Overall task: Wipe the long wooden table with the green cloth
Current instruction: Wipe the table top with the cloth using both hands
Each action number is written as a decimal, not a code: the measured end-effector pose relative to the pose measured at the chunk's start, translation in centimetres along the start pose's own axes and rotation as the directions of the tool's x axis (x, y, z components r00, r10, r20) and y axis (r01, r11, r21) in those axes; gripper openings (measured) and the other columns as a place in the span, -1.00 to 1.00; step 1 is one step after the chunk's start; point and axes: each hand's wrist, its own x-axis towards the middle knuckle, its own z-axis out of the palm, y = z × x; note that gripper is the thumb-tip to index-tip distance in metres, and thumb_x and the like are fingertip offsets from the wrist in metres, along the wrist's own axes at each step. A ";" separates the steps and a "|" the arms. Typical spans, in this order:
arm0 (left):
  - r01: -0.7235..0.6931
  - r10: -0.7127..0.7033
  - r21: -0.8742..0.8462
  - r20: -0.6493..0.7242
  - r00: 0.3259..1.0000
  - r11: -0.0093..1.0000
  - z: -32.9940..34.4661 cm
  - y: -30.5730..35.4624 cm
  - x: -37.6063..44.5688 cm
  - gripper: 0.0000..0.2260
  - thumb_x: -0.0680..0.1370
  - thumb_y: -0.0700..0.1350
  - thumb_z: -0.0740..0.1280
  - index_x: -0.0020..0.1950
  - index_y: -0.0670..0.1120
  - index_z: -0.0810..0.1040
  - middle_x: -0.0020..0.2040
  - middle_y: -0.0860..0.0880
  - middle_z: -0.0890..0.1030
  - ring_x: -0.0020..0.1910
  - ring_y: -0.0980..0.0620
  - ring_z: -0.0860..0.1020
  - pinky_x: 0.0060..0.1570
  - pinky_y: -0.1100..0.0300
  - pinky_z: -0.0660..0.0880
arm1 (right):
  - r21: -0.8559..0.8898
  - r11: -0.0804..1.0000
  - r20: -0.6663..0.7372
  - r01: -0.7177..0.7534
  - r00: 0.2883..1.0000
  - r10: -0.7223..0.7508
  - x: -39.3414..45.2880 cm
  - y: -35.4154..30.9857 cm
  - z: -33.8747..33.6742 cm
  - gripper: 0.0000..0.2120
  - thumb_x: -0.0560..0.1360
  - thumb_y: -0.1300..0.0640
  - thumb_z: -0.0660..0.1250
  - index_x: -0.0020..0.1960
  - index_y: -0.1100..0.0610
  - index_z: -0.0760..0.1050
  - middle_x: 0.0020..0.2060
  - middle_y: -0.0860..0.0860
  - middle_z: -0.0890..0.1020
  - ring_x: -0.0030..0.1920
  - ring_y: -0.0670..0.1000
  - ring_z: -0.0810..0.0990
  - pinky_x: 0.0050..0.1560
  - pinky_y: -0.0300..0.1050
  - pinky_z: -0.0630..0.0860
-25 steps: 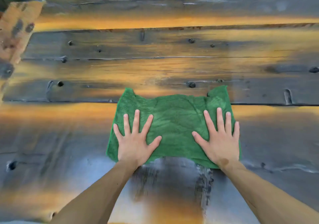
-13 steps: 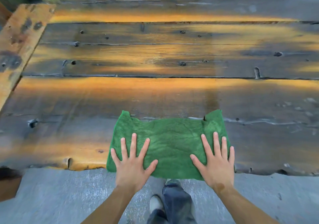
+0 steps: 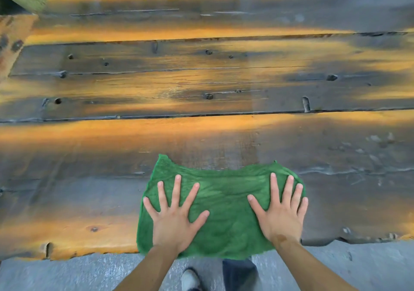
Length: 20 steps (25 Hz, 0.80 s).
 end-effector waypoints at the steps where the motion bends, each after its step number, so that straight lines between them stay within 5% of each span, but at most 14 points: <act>1: 0.009 -0.009 0.004 -0.012 1.000 1.000 -0.6 0.7 2.1 -0.31 0.53 0.53 -0.05 0.62 0.32 0.03 0.68 -0.02 0.02 0.60 -0.39 0.02 0.32 -0.61 0.04 | 0.005 1.000 -0.028 0.009 1.000 -0.009 1.9 -0.2 -0.3 -0.12 0.40 -0.60 -0.31 0.60 -0.21 -0.24 0.62 0.08 -0.13 0.62 0.19 -0.16 0.56 0.23 -0.15; 8: 0.070 -0.070 0.005 -0.051 0.996 0.998 -4.4 3.1 15.7 -0.32 0.51 0.54 -0.17 0.60 0.37 -0.11 0.68 0.05 -0.12 0.62 -0.32 -0.11 0.37 -0.55 -0.05 | -0.049 0.991 -0.089 0.125 0.988 -0.129 16.5 -2.6 -3.2 -0.17 0.46 -0.55 -0.23 0.63 -0.18 -0.09 0.63 0.11 0.01 0.61 0.21 -0.03 0.56 0.25 -0.10; 12: 0.124 -0.126 -0.039 -0.057 0.990 0.992 -7.3 4.5 23.9 -0.31 0.41 0.58 -0.36 0.52 0.44 -0.34 0.61 0.13 -0.38 0.60 -0.26 -0.33 0.41 -0.52 -0.18 | -0.060 0.984 -0.080 0.169 0.982 -0.174 25.3 -5.0 -5.2 -0.16 0.43 -0.58 -0.31 0.61 -0.21 -0.20 0.63 0.07 -0.09 0.62 0.19 -0.12 0.56 0.22 -0.19; 20: 0.160 -0.161 -0.017 -0.081 0.984 0.987 -12.5 6.0 39.2 -0.34 0.41 0.57 -0.31 0.47 0.45 -0.43 0.58 0.14 -0.44 0.60 -0.24 -0.33 0.44 -0.48 -0.19 | -0.063 0.977 -0.060 0.203 0.976 -0.207 41.2 -10.0 -8.9 -0.16 0.42 -0.58 -0.31 0.58 -0.22 -0.35 0.61 0.07 -0.26 0.61 0.17 -0.26 0.55 0.23 -0.24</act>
